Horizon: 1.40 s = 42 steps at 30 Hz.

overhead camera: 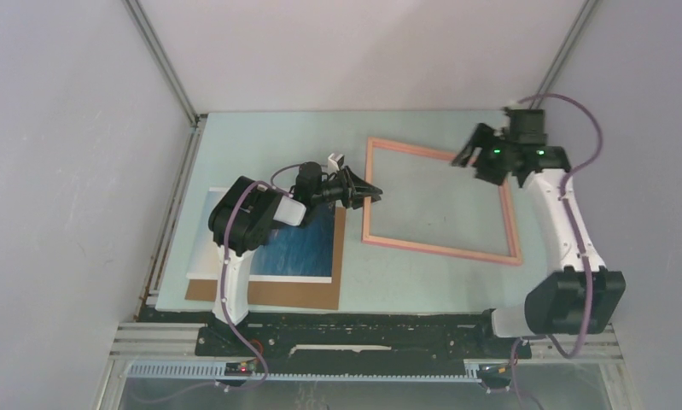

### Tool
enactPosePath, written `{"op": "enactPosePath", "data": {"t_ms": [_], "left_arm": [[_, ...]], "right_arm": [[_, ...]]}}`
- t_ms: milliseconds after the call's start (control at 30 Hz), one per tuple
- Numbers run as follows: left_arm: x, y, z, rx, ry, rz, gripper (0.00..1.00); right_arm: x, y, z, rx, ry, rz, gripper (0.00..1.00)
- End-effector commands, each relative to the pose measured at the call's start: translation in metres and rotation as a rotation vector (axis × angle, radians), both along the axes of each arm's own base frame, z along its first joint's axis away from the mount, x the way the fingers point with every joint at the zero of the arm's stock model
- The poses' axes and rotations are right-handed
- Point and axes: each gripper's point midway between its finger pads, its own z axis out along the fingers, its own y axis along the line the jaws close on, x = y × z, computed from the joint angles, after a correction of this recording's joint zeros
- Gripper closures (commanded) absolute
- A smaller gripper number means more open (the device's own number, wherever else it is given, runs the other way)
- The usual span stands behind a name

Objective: Put the photo into the frame

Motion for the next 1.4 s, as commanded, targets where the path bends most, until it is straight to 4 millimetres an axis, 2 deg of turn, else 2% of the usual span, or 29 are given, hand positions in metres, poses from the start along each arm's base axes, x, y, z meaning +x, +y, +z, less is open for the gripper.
{"op": "enactPosePath", "data": {"t_ms": [0, 67, 200, 400, 467, 633, 800, 1033, 1367], "left_arm": [[0.001, 0.003, 0.028, -0.065, -0.112, 0.006, 0.82], [0.001, 0.004, 0.028, -0.074, -0.120, 0.010, 0.86], [0.002, 0.004, 0.027, -0.085, -0.143, 0.022, 0.89], [0.005, 0.005, 0.027, -0.116, -0.143, 0.043, 0.95], [0.005, 0.006, 0.026, -0.119, -0.139, 0.043, 0.96], [0.007, 0.011, 0.023, -0.117, -0.126, 0.051, 0.95], [0.009, 0.013, 0.025, -0.120, -0.126, 0.058, 0.95], [0.009, 0.012, 0.028, -0.123, -0.129, 0.057, 0.96], [0.011, 0.012, 0.026, -0.118, -0.127, 0.061, 0.96]], "right_arm": [[0.027, -0.089, -0.059, -0.023, 0.105, -0.170, 0.23], [0.035, -0.123, -0.082, -0.002, 0.160, -0.246, 0.24], [0.044, -0.179, -0.112, -0.026, 0.199, -0.381, 0.25], [0.047, -0.226, -0.132, 0.020, 0.215, -0.438, 0.24], [0.045, -0.235, -0.136, 0.061, 0.205, -0.436, 0.24], [0.047, -0.240, -0.154, 0.142, 0.222, -0.413, 0.23], [0.055, -0.230, -0.166, 0.162, 0.246, -0.369, 0.25], [0.053, -0.224, -0.178, 0.174, 0.276, -0.360, 0.29], [0.050, -0.204, -0.191, 0.166, 0.316, -0.327, 0.37]]}}
